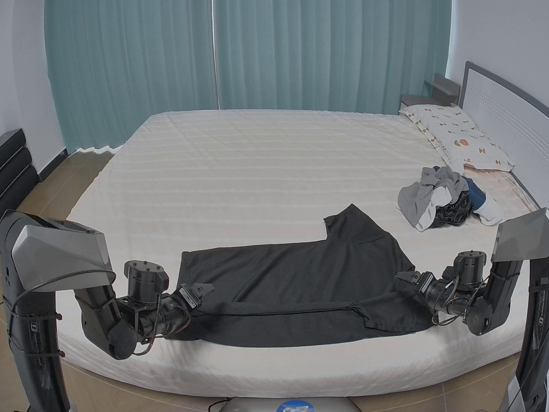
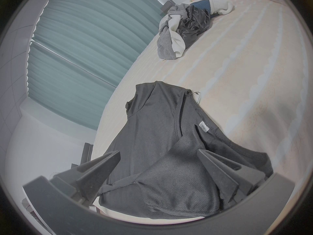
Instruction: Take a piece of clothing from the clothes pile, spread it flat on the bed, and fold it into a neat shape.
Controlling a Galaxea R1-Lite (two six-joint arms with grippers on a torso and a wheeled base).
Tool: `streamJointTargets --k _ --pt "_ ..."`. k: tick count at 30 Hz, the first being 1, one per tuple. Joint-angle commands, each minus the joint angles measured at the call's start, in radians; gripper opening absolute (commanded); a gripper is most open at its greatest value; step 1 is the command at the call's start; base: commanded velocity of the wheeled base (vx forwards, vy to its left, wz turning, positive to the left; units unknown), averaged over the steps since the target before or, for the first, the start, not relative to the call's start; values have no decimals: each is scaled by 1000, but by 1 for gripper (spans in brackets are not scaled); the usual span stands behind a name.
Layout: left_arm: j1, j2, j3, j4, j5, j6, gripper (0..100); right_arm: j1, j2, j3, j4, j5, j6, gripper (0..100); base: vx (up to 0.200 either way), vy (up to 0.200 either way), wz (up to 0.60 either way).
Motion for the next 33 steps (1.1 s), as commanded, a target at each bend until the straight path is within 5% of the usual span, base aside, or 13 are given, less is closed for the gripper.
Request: streamJointTargets --k 1,19,33 --pt "-60 10 1 -1 12 0 100 1 2 0 -1 1 0 100 0 0 0" --pt "-125 98 -45 -5 94 17 100 3 4 0 -1 -1 -1 100 0 0 0" --pt "20 144 -228 -16 135 -6 100 11 8 0 1 -1 -1 100 0 0 0"
